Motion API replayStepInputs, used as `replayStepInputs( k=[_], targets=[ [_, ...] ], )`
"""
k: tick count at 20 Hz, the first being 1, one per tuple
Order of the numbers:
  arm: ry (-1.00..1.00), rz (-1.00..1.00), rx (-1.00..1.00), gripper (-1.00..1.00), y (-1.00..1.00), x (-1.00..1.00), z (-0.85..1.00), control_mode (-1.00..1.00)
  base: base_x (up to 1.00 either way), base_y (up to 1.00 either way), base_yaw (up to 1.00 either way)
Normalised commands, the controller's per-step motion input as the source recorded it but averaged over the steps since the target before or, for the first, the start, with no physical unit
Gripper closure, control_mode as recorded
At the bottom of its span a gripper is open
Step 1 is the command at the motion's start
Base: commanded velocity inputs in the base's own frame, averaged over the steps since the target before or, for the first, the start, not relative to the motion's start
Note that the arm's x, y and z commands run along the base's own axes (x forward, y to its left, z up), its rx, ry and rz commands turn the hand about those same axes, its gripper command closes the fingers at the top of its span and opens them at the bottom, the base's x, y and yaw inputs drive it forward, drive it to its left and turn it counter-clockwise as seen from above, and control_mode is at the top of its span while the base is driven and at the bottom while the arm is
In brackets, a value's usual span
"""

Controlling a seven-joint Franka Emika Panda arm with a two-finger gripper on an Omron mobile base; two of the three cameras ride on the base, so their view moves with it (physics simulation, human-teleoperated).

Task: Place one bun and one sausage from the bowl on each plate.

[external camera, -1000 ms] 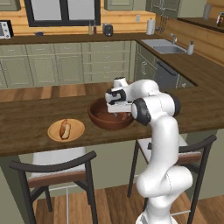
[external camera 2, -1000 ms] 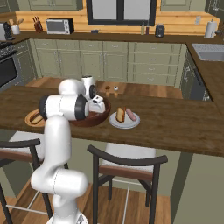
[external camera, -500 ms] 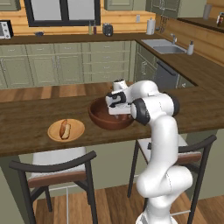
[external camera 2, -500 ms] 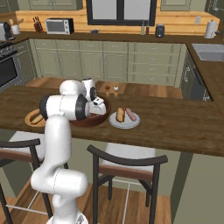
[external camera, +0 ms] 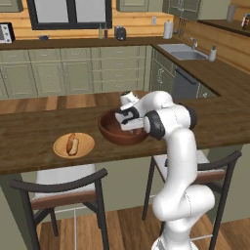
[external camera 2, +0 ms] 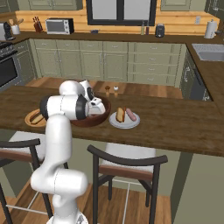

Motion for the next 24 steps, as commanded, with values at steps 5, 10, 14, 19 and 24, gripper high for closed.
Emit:
replayStepInputs(
  k=[5, 10, 14, 19, 24],
  targets=[
    [0.0, 0.0, 0.0, 1.0, 0.0, 0.0, 0.0, -1.0, 0.0, 0.0, 0.0],
    [0.0, 0.0, 0.0, 1.0, 0.0, 0.0, 0.0, -1.0, 0.0, 0.0, 0.0],
    [0.0, 0.0, 0.0, 1.0, 0.0, 0.0, 0.0, -1.0, 0.0, 0.0, 0.0],
    [0.01, 0.0, 0.0, 1.0, 0.0, 0.0, -0.12, -1.0, 0.0, 0.0, 0.0],
    [0.0, 0.0, -0.01, 1.0, 0.07, 0.0, -0.46, -1.0, 0.0, 0.0, 0.0]
  ],
)
